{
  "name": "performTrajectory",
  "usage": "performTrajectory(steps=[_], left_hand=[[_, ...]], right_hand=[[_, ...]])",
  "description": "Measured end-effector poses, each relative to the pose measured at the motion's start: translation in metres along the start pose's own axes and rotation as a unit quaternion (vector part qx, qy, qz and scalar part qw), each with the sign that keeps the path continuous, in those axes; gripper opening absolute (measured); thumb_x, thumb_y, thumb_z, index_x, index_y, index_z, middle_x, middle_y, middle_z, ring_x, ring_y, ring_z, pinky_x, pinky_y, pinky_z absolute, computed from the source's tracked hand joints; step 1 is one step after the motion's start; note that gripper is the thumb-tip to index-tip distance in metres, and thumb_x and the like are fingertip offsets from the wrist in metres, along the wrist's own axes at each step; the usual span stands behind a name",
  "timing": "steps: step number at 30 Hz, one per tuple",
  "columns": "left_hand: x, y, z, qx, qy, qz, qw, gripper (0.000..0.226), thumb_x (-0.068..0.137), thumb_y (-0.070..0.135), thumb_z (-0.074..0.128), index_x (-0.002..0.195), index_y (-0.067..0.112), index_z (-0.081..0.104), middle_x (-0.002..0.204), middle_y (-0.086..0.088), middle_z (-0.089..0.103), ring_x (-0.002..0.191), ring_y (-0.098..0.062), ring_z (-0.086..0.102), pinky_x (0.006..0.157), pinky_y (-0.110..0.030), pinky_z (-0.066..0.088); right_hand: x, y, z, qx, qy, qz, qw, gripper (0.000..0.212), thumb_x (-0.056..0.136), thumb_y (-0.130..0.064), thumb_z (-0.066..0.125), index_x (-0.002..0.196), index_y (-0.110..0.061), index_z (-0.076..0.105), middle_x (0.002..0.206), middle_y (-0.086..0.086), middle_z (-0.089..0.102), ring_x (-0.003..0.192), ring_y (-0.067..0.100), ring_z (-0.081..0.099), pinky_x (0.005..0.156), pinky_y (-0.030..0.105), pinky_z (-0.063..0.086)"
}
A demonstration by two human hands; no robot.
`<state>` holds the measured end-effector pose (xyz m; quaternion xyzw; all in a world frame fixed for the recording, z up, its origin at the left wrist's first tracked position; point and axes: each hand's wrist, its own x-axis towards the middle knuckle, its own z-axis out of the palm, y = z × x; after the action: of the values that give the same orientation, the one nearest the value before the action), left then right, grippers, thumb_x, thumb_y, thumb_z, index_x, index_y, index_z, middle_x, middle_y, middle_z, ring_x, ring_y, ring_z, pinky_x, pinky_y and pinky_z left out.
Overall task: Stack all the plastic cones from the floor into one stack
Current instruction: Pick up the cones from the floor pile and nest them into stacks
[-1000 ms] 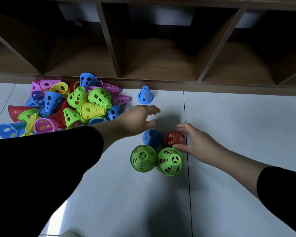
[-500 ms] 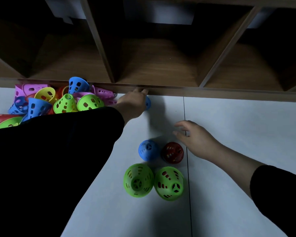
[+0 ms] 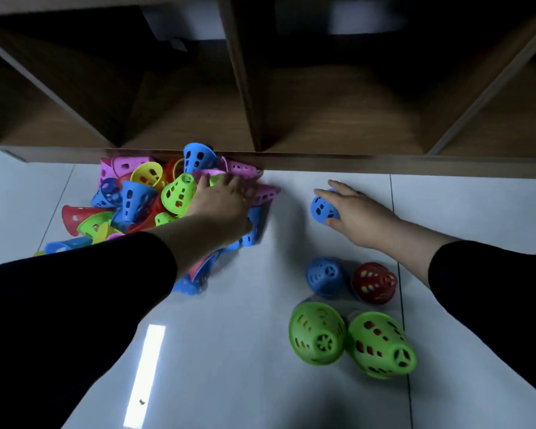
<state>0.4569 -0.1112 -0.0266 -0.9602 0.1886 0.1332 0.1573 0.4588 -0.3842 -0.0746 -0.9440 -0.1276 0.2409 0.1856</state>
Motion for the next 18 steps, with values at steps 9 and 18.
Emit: performTrajectory(steps=[9,18], left_hand=[[-0.012,-0.025,0.004,-0.044,-0.041,0.059,0.996,0.065,0.089,0.017,0.066,0.146,0.032,0.038,0.139,-0.004,0.052,0.116,-0.023,0.057,0.09,-0.039,0.055],[-0.037,-0.006,-0.017,-0.146,0.147,0.058,0.977,0.055,0.091,0.042,0.061,0.139,0.022,0.046,0.132,-0.009,0.051,0.116,-0.028,0.054,0.083,-0.044,0.056]], right_hand=[[-0.018,0.006,0.002,-0.054,0.026,0.032,0.998,0.034,0.092,-0.007,0.061,0.12,-0.024,0.048,0.117,0.007,0.044,0.087,0.036,0.058,0.077,0.046,0.052],[-0.073,0.011,-0.053,0.03,0.187,0.019,0.982,0.036,0.087,-0.018,0.072,0.121,-0.022,0.058,0.123,0.005,0.052,0.088,0.027,0.061,0.08,0.034,0.048]])
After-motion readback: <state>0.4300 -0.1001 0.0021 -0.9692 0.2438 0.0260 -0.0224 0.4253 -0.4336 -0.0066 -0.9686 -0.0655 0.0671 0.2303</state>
